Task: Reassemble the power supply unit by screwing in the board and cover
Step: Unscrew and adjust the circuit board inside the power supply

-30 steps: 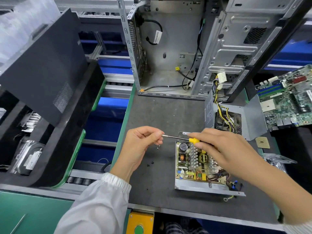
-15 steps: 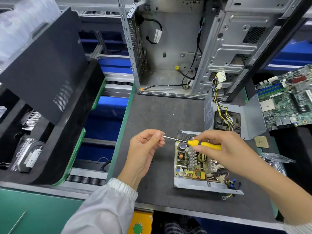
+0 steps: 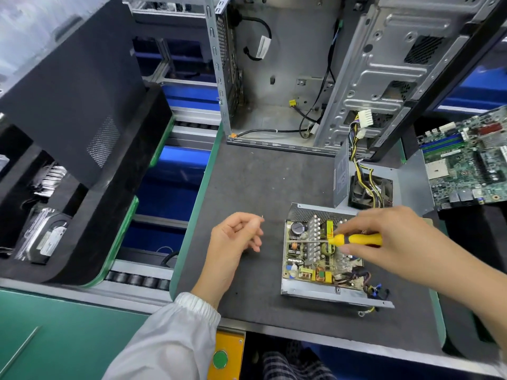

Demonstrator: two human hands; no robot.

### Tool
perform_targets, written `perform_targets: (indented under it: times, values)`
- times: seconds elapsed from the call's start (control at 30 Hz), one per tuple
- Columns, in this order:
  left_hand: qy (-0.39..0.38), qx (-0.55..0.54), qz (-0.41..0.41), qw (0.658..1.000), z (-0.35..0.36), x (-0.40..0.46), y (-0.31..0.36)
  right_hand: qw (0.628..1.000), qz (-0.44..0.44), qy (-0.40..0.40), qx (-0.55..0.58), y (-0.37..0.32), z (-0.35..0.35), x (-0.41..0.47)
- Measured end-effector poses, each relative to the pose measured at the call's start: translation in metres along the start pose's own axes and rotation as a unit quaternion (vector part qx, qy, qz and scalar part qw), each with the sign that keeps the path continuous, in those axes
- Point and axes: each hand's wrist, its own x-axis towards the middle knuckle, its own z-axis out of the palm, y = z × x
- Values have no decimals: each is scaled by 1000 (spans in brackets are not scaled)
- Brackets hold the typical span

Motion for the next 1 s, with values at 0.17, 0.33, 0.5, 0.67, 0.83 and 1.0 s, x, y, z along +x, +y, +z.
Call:
perform_targets:
  times: [0.17,0.33,0.5,0.67,0.83,1.0]
  values:
    - [-118,159,-74,977,4,-13,-16,972,-68,-66,-213,-23,10,-8]
    - [-126,224,-82,963,8,-23,-28,947,-128,-92,-279,-44,22,-9]
    - [-146,244,-79,956,6,-22,-28,931,-200,17,-305,-54,29,-6]
    - [-152,271,-74,948,7,-18,-26,925,-189,13,-329,-57,34,-1]
    - [-153,277,-81,945,8,-16,-25,929,-214,68,-293,-58,32,4]
    - [-158,276,-86,944,10,-16,-23,937,-208,28,-281,-61,32,7]
